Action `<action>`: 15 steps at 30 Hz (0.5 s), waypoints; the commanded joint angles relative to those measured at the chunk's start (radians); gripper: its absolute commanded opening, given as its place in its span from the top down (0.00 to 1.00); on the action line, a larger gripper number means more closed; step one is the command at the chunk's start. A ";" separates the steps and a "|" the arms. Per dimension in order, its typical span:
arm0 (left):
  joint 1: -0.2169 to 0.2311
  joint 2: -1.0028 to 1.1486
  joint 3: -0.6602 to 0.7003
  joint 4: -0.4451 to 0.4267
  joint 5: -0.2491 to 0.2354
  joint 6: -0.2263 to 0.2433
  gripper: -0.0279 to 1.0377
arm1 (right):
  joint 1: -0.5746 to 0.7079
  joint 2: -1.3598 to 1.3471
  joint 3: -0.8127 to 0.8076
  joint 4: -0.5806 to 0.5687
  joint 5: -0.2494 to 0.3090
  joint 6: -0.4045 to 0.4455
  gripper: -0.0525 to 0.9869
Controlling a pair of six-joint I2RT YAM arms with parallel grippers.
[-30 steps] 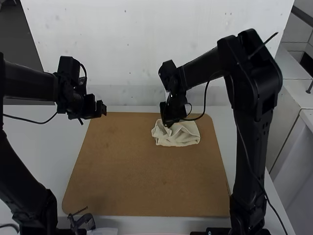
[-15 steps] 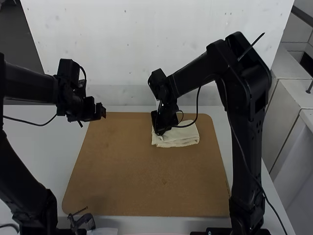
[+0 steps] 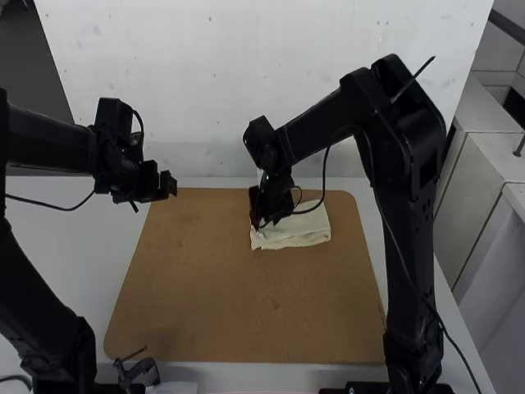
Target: Fold the towel.
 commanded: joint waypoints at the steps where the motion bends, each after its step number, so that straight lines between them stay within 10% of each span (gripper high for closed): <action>1: 0.007 0.006 -0.004 0.009 0.011 0.014 0.03 | -0.048 -0.150 0.033 -0.010 -0.001 -0.007 0.15; 15: 0.019 -0.069 -0.019 0.017 0.041 0.016 0.03 | -0.391 -0.373 -0.215 0.145 -0.049 -0.091 0.03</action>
